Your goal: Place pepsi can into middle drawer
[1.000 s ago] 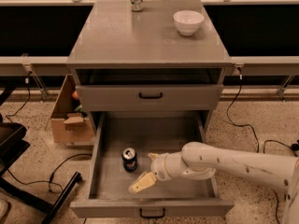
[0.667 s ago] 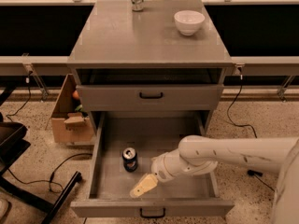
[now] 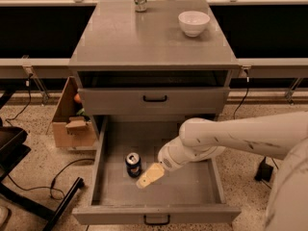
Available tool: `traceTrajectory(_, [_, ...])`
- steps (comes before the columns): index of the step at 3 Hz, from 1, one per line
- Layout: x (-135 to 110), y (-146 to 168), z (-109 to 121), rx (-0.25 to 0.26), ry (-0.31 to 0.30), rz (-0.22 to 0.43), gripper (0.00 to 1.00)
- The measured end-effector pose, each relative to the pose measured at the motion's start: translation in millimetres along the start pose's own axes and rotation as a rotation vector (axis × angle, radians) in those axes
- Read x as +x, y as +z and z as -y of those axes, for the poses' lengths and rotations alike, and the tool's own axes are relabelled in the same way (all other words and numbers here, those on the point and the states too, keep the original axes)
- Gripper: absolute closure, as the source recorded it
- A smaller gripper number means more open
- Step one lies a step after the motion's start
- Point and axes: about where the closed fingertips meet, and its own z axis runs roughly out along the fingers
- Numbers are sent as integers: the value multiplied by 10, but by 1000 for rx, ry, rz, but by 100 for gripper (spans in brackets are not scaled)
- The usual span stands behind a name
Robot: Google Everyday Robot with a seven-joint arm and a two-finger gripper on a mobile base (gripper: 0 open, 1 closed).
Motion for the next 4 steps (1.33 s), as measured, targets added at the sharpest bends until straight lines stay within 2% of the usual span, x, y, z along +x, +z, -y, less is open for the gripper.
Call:
traceTrajectory(1, [-7,0,-2,-1,3,2,0])
traceTrajectory(2, [-10,-99,146,19,-4,0,0])
traceTrajectory(3, [82,-768,540,107,-61,-70,0])
traceTrajectory(4, [230,-1422,819,146,-104,-151,0])
